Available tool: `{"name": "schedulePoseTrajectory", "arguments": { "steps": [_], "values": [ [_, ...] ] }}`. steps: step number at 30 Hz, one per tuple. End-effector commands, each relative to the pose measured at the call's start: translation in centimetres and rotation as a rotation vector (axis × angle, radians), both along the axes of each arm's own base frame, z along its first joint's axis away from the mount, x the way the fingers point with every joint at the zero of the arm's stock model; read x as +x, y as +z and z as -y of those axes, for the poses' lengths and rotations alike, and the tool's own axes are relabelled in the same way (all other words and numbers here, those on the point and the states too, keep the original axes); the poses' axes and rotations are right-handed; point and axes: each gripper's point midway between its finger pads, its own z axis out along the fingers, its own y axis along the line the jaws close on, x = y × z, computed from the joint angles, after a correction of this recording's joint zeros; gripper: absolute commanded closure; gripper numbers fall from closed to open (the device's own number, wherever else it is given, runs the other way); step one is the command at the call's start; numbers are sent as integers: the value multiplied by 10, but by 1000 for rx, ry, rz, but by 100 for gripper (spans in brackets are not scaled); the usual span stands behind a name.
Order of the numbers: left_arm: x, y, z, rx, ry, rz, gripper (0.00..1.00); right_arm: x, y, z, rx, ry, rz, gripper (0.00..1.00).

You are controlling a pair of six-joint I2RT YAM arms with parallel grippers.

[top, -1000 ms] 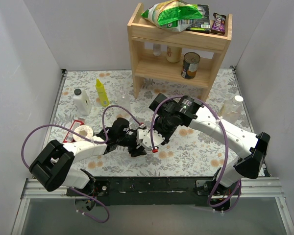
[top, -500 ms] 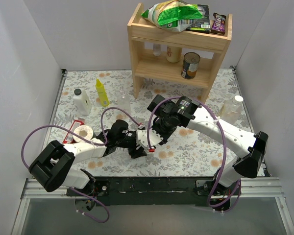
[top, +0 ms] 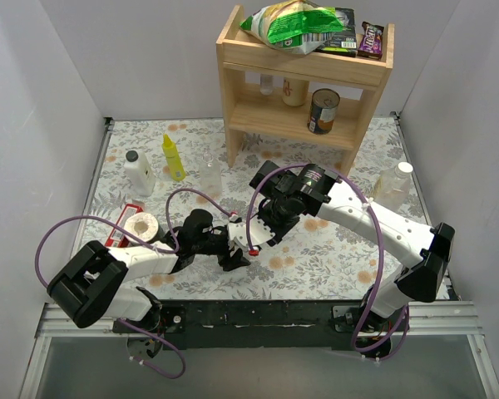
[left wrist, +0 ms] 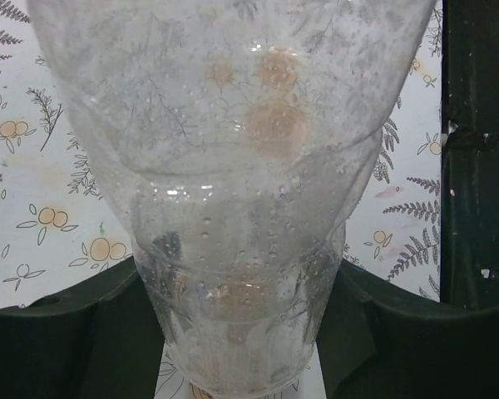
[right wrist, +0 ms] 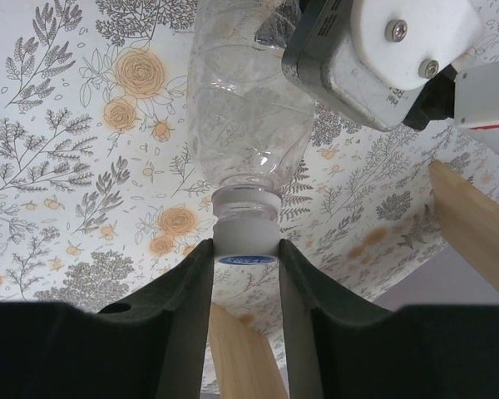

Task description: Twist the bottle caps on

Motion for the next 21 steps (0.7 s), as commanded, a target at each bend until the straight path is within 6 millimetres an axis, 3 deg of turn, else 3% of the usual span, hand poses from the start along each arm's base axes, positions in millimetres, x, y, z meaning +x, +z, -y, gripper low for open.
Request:
{"name": "schedulePoseTrajectory", "arguments": {
  "steps": [1, 16, 21],
  "values": [
    [3, 27, 8, -91, -30, 87, 100, 0, -6, 13, -68, -38, -8, 57],
    [-1, 18, 5, -92, -33, 86, 100, 6, 0, 10, -49, -50, 16, 52],
    [-2, 17, 5, -95, -38, 86, 100, 19, 5, 8, -34, -96, 47, 50]
  ]
}}
